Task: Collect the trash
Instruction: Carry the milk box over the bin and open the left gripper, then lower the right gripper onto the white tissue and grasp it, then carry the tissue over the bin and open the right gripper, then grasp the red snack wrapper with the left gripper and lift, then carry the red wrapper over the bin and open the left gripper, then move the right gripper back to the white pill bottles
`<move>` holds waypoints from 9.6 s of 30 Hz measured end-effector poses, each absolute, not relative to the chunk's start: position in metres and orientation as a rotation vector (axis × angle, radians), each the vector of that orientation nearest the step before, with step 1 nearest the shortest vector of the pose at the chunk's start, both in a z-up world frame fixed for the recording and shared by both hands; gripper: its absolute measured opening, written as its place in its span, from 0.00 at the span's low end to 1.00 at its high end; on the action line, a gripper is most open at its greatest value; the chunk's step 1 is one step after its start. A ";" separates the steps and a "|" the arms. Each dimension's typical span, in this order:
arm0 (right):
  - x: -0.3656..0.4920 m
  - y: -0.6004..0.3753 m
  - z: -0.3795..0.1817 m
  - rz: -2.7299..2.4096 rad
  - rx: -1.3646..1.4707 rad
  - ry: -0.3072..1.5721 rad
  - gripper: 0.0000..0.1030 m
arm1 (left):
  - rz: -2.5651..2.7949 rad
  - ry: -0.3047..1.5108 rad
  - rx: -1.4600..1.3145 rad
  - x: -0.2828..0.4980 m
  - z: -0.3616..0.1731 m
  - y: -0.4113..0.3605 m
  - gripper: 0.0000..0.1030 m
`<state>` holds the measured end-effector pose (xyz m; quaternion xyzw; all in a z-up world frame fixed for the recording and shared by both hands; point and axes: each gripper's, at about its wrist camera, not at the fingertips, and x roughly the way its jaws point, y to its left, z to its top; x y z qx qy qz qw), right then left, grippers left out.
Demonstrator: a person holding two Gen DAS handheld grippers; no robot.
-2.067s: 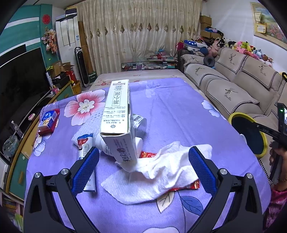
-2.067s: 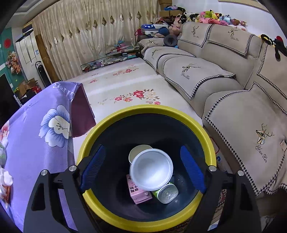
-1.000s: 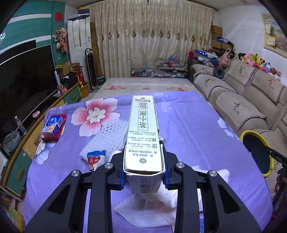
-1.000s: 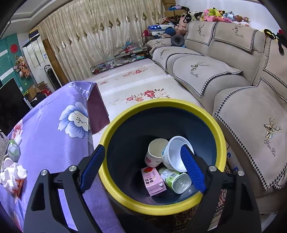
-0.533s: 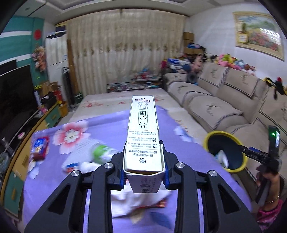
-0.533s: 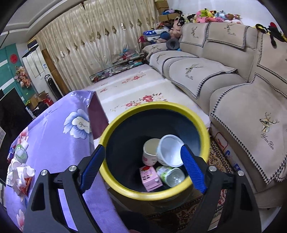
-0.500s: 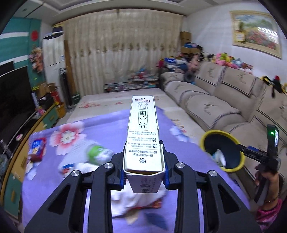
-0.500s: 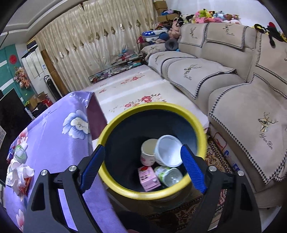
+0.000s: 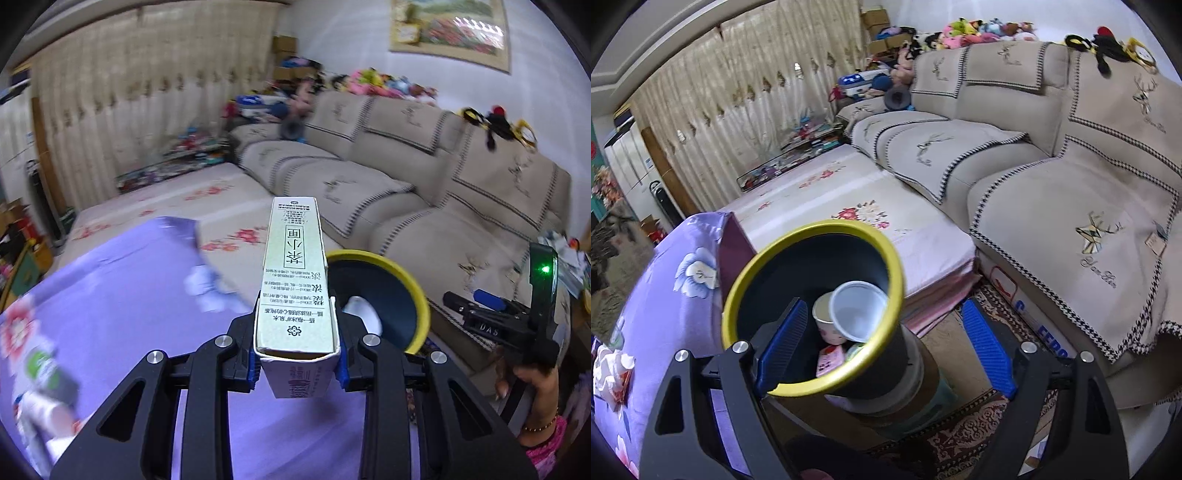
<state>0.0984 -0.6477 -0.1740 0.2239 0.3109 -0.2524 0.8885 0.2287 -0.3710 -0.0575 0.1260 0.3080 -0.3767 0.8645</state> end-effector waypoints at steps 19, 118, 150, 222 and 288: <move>0.080 -0.663 -0.175 -0.554 0.491 0.640 0.79 | -0.835 0.724 0.270 0.257 -0.095 -0.475 0.50; 0.189 -0.424 -0.025 0.012 0.159 0.557 0.08 | -0.298 0.634 -0.027 0.159 -0.074 -0.039 0.87; 0.221 -0.573 -0.139 -0.360 0.246 0.712 0.52 | -0.434 0.914 0.136 0.268 -0.165 -0.156 0.87; 0.111 -0.656 -0.132 -0.425 0.408 0.609 0.52 | -0.785 0.844 0.329 0.252 -0.107 -0.375 0.07; 0.242 -0.260 -0.116 0.405 0.047 0.760 0.56 | -0.154 0.589 0.029 0.146 -0.036 0.021 0.95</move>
